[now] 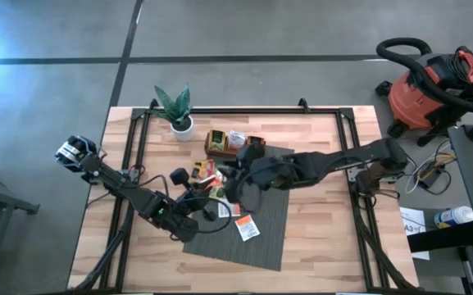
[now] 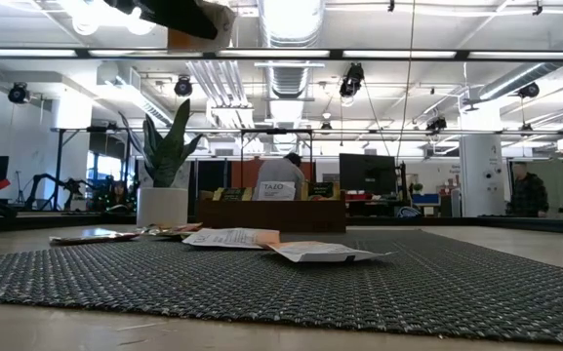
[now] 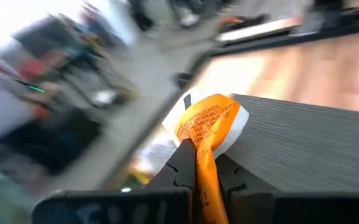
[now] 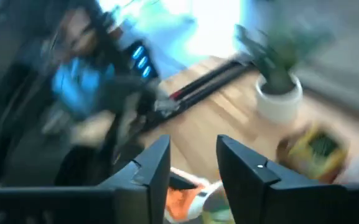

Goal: Pick & Place Tea
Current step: Put the left white tea bag into the middle compartment of the wooden organizer, then put the bottom white tea bag into the middle compartment of the wooden organizer

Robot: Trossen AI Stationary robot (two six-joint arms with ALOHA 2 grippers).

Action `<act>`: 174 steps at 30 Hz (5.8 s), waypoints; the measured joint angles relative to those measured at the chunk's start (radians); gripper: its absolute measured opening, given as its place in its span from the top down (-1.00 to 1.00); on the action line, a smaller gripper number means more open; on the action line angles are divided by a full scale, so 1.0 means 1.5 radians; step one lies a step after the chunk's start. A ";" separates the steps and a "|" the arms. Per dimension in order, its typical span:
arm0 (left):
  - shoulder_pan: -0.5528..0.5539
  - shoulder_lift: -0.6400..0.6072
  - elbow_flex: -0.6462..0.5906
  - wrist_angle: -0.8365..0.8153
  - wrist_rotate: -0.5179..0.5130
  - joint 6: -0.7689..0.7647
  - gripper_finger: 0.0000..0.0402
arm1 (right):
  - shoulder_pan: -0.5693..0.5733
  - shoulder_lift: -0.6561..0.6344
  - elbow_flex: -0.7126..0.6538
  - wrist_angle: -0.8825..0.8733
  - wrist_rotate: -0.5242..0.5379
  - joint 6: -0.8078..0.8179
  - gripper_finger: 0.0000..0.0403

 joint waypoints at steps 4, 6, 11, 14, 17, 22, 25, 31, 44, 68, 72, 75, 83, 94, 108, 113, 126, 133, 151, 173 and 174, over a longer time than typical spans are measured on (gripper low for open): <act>0.008 -0.025 0.000 0.022 0.158 -0.071 0.95 | 0.009 -0.033 0.000 -0.054 -0.101 -0.241 0.31; 0.011 -0.039 0.000 0.035 0.216 -0.076 0.95 | 0.015 -0.043 0.000 -0.096 -0.123 -0.268 0.32; 0.027 -0.090 -0.004 0.137 0.305 -0.060 0.96 | 0.035 -0.068 0.000 -0.191 -0.131 -0.273 0.35; 0.051 -0.126 -0.028 0.257 0.387 -0.030 0.96 | 0.053 -0.073 0.000 -0.207 -0.131 -0.298 0.35; 0.085 -0.154 -0.069 0.392 0.500 -0.013 0.96 | 0.072 -0.079 0.000 -0.197 -0.113 -0.327 0.34; 0.114 -0.167 -0.140 0.508 0.579 -0.051 0.96 | 0.087 -0.105 0.001 -0.185 -0.019 -0.340 0.33; 0.119 -0.158 -0.177 0.614 0.607 -0.060 0.96 | 0.086 -0.108 0.001 -0.180 -0.016 -0.323 0.32; 0.132 -0.128 -0.225 0.766 0.611 -0.055 0.96 | 0.082 -0.101 0.001 -0.173 -0.073 -0.282 0.27; 0.147 -0.060 -0.193 0.797 0.686 -0.051 0.96 | 0.073 -0.085 0.000 -0.160 -0.104 -0.276 0.22; 0.169 -0.042 -0.184 0.771 0.684 -0.055 0.90 | 0.055 -0.070 0.000 -0.178 -0.157 -0.275 0.91; 0.169 -0.042 -0.184 0.729 0.631 -0.084 0.79 | 0.050 -0.070 0.000 -0.193 -0.155 -0.270 0.95; 0.169 -0.042 -0.184 0.688 0.620 -0.121 0.68 | 0.047 -0.070 0.000 -0.211 -0.148 -0.269 0.96; 0.163 -0.043 -0.185 0.525 0.583 -0.183 0.40 | -0.002 -0.069 0.000 -0.235 -0.137 -0.268 0.96; 0.148 -0.116 -0.202 0.244 0.479 -0.254 0.38 | -0.190 0.001 0.000 -0.318 -0.260 -0.301 0.96; 0.353 -0.423 -0.442 0.230 0.640 -0.220 0.38 | -0.358 0.229 0.205 -0.377 -0.363 -0.351 0.96; 0.389 -0.496 -0.484 0.233 0.649 -0.220 0.38 | -0.374 0.343 0.353 -0.503 -0.366 -0.383 0.96; 0.432 -0.510 -0.501 0.240 0.628 -0.200 0.38 | -0.405 0.419 0.426 -0.583 -0.414 -0.425 0.96; 0.451 -0.505 -0.502 0.241 0.628 -0.195 0.38 | -0.421 0.437 0.417 -0.562 -0.447 -0.426 0.96; 0.451 -0.502 -0.502 0.237 0.618 -0.216 0.38 | -0.418 0.457 0.429 -0.547 -0.392 -0.445 0.62; 0.451 -0.502 -0.502 0.237 0.613 -0.236 0.38 | -0.384 0.332 0.450 -0.536 -0.460 -0.497 0.51; 0.451 -0.502 -0.502 0.237 0.613 -0.237 0.38 | -0.377 0.322 0.448 -0.526 -0.458 -0.490 0.54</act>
